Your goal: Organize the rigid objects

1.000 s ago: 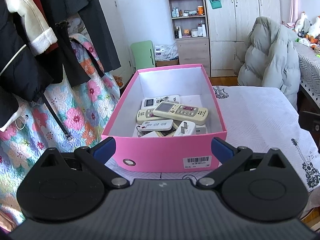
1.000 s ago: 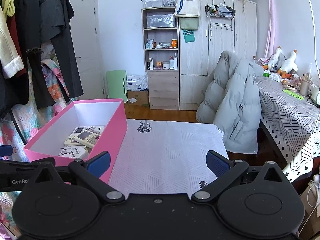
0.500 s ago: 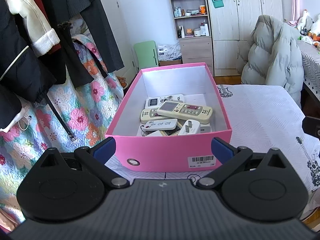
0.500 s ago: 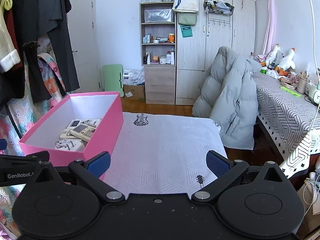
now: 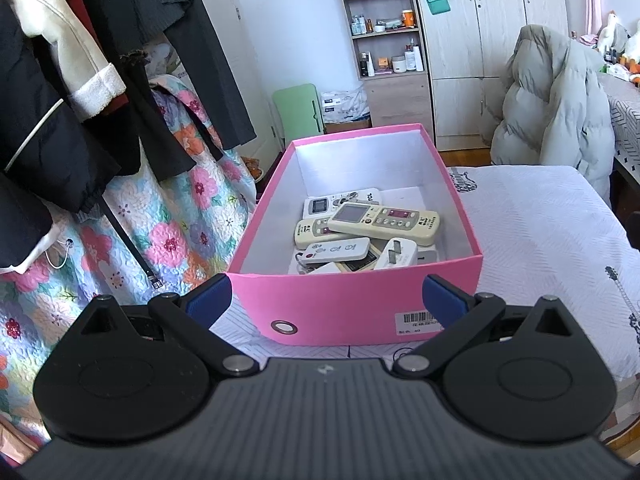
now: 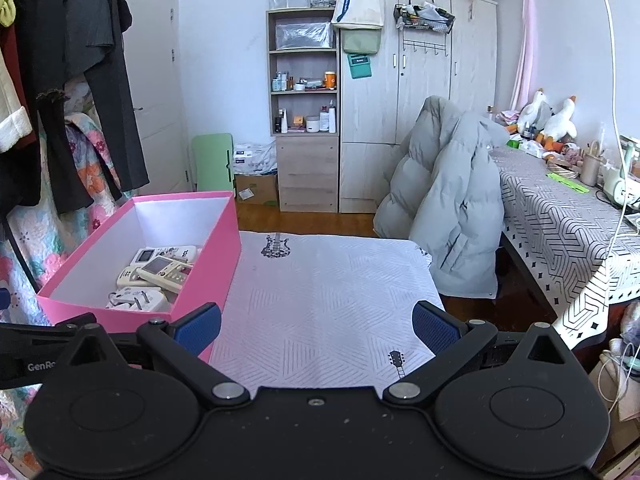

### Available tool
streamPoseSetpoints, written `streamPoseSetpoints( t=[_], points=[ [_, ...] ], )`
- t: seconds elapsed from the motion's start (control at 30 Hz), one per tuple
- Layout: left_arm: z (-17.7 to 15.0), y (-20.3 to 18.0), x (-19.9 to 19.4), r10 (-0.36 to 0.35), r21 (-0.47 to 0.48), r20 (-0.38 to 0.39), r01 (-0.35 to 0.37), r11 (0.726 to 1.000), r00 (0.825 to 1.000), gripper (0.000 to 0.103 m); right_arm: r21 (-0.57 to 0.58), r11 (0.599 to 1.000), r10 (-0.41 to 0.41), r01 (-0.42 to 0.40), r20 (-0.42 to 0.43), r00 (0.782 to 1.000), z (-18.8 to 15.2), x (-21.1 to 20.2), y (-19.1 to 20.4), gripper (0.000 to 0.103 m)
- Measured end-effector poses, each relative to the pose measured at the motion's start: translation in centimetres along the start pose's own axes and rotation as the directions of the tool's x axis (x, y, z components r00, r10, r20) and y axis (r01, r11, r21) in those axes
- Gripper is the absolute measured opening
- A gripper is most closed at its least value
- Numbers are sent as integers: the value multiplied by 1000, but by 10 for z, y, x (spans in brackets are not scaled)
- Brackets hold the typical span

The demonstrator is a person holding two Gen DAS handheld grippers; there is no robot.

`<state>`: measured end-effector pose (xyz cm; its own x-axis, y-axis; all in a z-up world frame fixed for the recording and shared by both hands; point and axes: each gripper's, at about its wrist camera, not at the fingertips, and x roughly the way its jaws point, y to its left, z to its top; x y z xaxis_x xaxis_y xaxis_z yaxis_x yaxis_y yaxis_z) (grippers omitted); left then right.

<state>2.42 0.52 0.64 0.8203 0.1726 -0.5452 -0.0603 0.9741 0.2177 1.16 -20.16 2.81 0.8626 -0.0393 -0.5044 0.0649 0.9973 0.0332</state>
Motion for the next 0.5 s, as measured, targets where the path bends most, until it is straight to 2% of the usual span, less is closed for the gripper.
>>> streamPoseSetpoints(
  t=[0.5],
  points=[
    [-2,4,0,-1,0,8,1,1000,1000,103,-1,1000,1,-1,-13,1000,-2,0,1,103]
  ],
)
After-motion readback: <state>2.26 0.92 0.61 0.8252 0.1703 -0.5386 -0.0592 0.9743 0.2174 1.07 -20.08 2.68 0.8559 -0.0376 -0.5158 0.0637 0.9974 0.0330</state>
